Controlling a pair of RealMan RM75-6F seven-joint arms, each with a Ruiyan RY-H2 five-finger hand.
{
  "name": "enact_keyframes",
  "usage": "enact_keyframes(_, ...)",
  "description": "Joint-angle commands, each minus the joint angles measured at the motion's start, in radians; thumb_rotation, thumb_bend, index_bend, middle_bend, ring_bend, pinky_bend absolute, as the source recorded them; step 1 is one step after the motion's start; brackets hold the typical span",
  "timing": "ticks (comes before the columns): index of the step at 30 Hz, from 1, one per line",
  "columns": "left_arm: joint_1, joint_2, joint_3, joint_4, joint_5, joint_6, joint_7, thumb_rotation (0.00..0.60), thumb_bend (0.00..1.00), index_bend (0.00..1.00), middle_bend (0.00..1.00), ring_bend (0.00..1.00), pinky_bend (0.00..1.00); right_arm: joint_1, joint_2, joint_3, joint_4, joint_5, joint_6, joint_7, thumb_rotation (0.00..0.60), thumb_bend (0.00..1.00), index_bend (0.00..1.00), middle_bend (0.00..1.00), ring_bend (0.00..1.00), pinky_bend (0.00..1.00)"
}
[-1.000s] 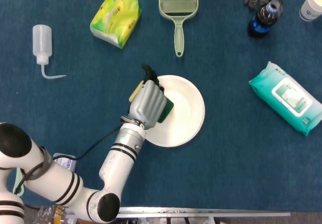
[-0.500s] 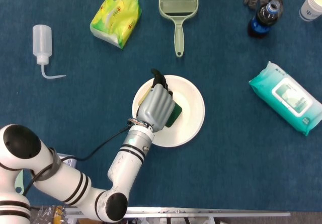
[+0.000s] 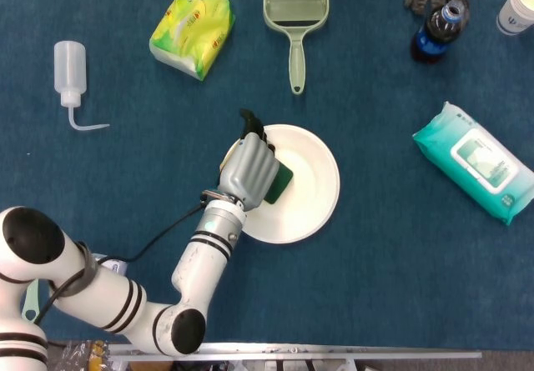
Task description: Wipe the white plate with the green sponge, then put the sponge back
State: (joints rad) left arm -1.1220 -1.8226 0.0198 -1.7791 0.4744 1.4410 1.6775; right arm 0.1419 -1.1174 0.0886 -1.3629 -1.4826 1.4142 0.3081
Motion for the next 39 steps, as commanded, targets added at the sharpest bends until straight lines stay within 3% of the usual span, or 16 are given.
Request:
enact_keyframes(1, 0.006, 0.009, 0.011, 0.006, 0.01, 0.005, -0.004, 0.593, 0.29, 0.47, 0.29, 0.19, 0.17, 0.001, -0.001, 0.0, -0.001, -0.001, -0.001, -0.003, 0.586, 0.32, 0.3, 0.31, 0.21, 0.4)
enact_keyframes(16, 0.047, 0.049, 0.052, 0.032, 0.09, 0.044, -0.024, 0.592, 0.29, 0.47, 0.29, 0.19, 0.17, -0.001, 0.003, 0.001, -0.02, -0.002, 0.005, -0.017, 0.586, 0.32, 0.3, 0.32, 0.21, 0.4)
enact_keyframes(29, 0.033, 0.038, -0.009, -0.073, 0.107, 0.061, 0.006, 0.595, 0.29, 0.47, 0.29, 0.19, 0.17, -0.004, 0.006, 0.001, -0.026, -0.008, 0.014, -0.013, 0.586, 0.32, 0.3, 0.32, 0.21, 0.4)
enact_keyframes(39, 0.019, -0.009, -0.038, -0.04, 0.065, 0.018, 0.007, 0.597, 0.29, 0.47, 0.29, 0.19, 0.17, -0.015, 0.017, 0.001, -0.027, 0.002, 0.021, -0.01, 0.586, 0.32, 0.3, 0.31, 0.21, 0.4)
